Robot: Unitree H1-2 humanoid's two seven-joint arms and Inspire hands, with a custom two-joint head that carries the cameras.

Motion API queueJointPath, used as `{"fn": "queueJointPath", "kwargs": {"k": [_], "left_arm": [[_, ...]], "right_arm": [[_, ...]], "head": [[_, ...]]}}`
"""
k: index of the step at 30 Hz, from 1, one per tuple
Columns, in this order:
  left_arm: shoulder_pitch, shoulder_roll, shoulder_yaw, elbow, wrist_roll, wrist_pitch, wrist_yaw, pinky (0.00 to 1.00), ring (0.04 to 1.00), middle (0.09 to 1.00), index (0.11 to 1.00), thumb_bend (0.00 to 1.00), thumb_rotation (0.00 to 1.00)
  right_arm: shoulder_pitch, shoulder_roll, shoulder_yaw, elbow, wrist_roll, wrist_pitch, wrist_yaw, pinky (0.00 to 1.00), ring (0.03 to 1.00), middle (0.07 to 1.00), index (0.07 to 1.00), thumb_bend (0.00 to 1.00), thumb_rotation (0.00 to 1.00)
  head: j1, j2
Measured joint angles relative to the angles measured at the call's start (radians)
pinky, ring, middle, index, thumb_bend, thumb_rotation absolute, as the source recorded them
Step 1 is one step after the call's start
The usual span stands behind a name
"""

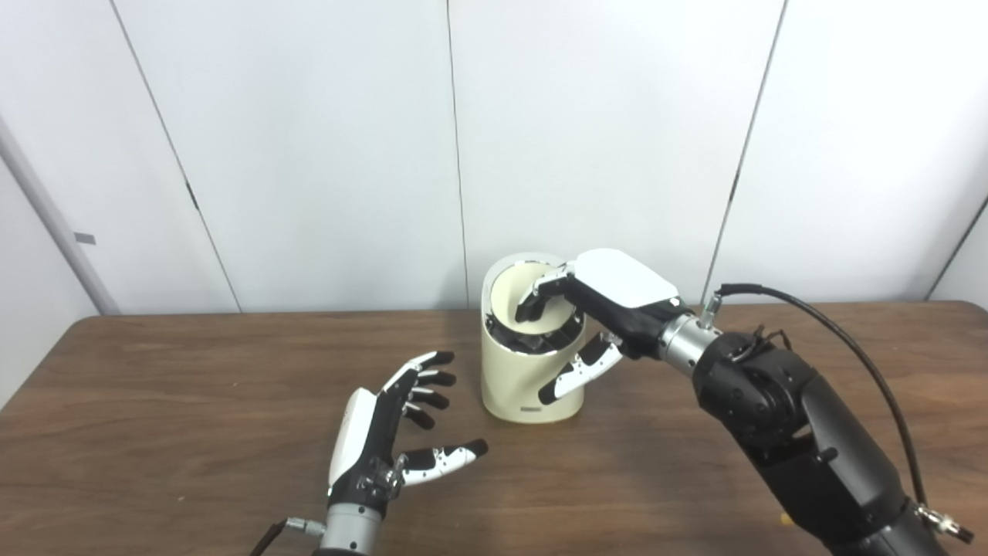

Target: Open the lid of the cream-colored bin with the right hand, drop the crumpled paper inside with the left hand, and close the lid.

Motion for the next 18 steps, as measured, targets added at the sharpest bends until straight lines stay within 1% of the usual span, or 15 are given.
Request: {"fn": "queueJointPath", "kwargs": {"k": [5,9,10,12,15,18], "left_arm": [[0.0,0.0,-0.001,0.0,0.001,0.0,0.0,0.5,0.623,0.712,0.801,0.8,0.02],[0.0,0.0,-0.001,0.0,0.001,0.0,0.0,0.5,0.625,0.712,0.801,0.8,0.01],[0.0,0.0,-0.001,0.0,0.001,0.0,0.0,0.5,0.625,0.712,0.801,0.8,0.01],[0.0,0.0,-0.002,0.0,0.001,0.0,0.0,0.5,0.623,0.71,0.8,0.8,0.01],[-0.001,0.0,-0.001,0.001,0.0,0.0,0.001,0.5,0.621,0.71,0.801,0.8,0.01],[-0.003,0.0,-0.002,0.001,0.0,0.0,0.001,0.5,0.622,0.711,0.803,0.8,0.01]], "right_arm": [[0.0,-0.005,0.005,0.001,0.0,-0.003,-0.001,0.87,0.804,0.658,0.642,0.82,0.34],[0.0,-0.007,0.005,0.0,0.003,-0.004,-0.001,0.89,0.805,0.646,0.638,0.82,0.33],[0.0,-0.007,0.005,-0.001,0.004,-0.003,-0.001,0.91,0.803,0.649,0.644,0.81,0.34],[0.0,-0.01,0.003,-0.007,0.008,0.0,0.001,0.91,0.821,0.657,0.649,0.8,0.34],[0.0,-0.016,-0.007,-0.028,0.021,0.029,0.022,0.9,0.848,0.672,0.657,0.8,0.35],[0.002,-0.015,-0.025,-0.051,0.038,0.055,0.047,0.87,0.842,0.675,0.662,0.81,0.36]], "head": [[-0.002,-0.002],[-0.003,-0.003],[-0.003,-0.003],[-0.005,-0.005],[-0.006,-0.008],[-0.008,-0.011]]}}
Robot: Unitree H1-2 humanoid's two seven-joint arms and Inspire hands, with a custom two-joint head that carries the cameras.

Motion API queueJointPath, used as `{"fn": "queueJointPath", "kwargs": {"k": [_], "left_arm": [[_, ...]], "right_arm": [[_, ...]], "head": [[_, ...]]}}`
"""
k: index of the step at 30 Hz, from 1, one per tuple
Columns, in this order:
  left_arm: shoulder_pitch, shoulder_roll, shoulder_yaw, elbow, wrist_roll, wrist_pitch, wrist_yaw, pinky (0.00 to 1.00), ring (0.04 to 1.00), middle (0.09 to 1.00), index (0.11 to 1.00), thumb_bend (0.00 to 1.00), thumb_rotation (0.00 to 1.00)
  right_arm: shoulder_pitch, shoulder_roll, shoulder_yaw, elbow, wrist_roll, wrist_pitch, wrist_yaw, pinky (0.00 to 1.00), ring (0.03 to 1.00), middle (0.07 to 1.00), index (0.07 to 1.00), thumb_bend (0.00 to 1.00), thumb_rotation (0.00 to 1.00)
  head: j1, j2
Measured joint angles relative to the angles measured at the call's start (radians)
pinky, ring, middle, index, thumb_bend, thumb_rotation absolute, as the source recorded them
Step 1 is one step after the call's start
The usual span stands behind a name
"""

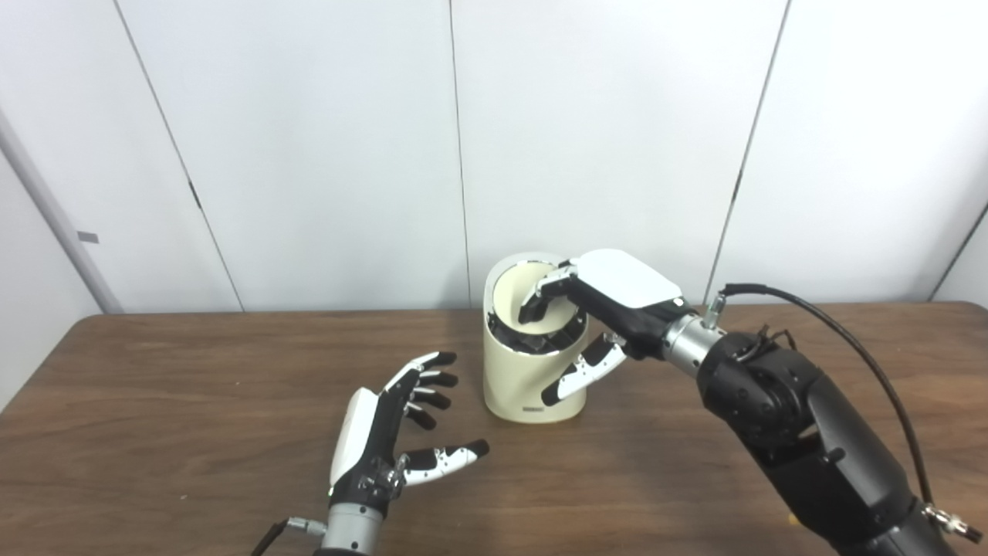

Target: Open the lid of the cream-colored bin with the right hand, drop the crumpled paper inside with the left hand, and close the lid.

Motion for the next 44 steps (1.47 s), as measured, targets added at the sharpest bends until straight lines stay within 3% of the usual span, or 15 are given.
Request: {"fn": "queueJointPath", "kwargs": {"k": [10,22,27,32,35,40,44], "left_arm": [[-0.006,0.001,0.001,0.012,-0.004,0.0,0.0,0.51,0.623,0.712,0.802,0.8,0.01],[-0.026,0.001,-0.001,0.022,-0.004,-0.001,0.0,0.5,0.62,0.714,0.801,0.79,0.01],[-0.025,0.005,-0.001,0.022,-0.005,-0.001,-0.004,0.5,0.618,0.712,0.797,0.79,0.01],[-0.025,0.014,0.0,0.014,-0.008,0.0,-0.01,0.51,0.623,0.714,0.795,0.8,0.01],[-0.025,0.014,0.001,0.01,-0.021,0.0,-0.02,0.51,0.629,0.72,0.796,0.8,0.01],[-0.025,0.017,0.009,0.01,-0.039,-0.001,-0.023,0.51,0.634,0.727,0.797,0.79,0.02],[-0.027,0.03,0.01,0.015,-0.044,-0.016,-0.024,0.51,0.637,0.725,0.797,0.79,0.03]], "right_arm": [[-0.012,-0.018,-0.054,-0.019,0.02,0.031,0.032,0.7,0.778,0.797,0.781,0.81,0.35],[0.01,-0.04,-0.145,-0.063,0.029,0.027,-0.001,0.7,0.857,0.891,0.89,0.87,0.35],[0.089,-0.041,-0.239,-0.093,0.125,0.036,-0.015,0.7,0.86,0.92,0.908,0.88,0.28],[0.211,-0.04,-0.286,-0.145,0.157,0.041,-0.067,0.72,0.867,0.924,0.92,0.9,0.24],[0.27,-0.031,-0.319,-0.154,0.186,0.067,-0.087,0.74,0.874,0.933,0.936,0.9,0.3],[0.367,0.005,-0.329,-0.153,0.198,0.057,-0.159,0.69,0.848,0.925,0.951,0.9,0.32],[0.419,0.042,-0.331,-0.138,0.215,0.053,-0.207,0.72,0.859,0.936,0.954,0.9,0.36]], "head": [[-0.006,-0.006],[-0.009,-0.006],[-0.014,-0.003],[-0.023,0.0],[-0.026,0.002],[-0.047,-0.006],[-0.064,-0.009]]}}
